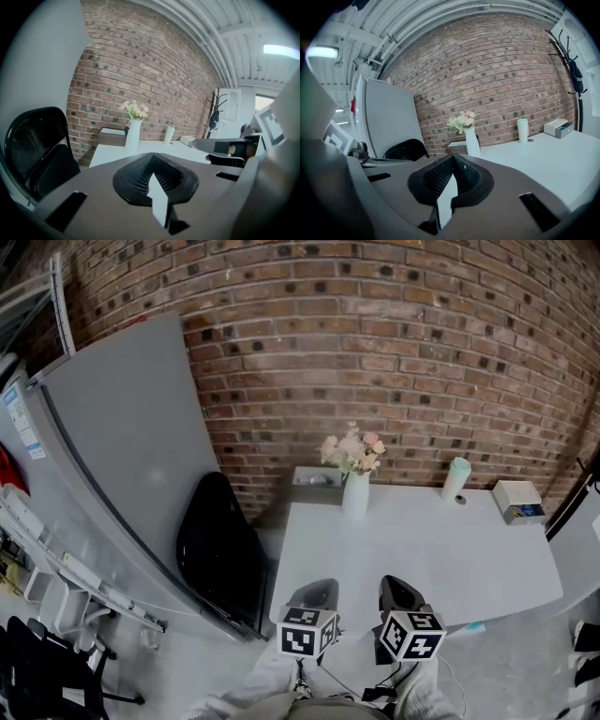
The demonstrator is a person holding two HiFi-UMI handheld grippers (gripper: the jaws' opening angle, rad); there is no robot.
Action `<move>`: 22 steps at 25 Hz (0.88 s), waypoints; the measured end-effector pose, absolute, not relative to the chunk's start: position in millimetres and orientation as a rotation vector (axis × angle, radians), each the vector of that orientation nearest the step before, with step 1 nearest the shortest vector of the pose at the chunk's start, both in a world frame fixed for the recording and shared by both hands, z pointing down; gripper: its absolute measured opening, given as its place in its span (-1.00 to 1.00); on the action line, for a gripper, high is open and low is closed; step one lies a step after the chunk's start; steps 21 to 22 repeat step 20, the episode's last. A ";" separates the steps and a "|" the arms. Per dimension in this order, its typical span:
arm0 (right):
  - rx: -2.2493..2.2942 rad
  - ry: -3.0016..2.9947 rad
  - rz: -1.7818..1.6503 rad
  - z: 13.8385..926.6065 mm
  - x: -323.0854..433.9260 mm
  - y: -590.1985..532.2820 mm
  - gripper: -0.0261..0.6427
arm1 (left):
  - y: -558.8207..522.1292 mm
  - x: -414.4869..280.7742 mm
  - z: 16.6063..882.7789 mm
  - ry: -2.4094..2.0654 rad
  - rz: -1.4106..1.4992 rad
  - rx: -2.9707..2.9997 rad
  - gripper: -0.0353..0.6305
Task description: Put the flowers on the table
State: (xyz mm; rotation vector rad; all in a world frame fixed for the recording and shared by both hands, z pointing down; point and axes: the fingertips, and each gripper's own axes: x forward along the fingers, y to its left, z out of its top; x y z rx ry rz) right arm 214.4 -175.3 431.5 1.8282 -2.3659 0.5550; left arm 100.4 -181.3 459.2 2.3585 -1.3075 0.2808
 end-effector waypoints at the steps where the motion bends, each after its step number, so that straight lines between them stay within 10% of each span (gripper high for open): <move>1: 1.827 -2.366 0.554 431.1 215.2 -175.8 -0.85 | -181.9 101.9 459.3 -1.306 0.280 2.359 -0.88; 22: 1.828 -2.344 0.547 432.7 217.4 -192.8 -0.85 | -199.8 104.7 456.8 -1.291 0.266 2.383 -0.88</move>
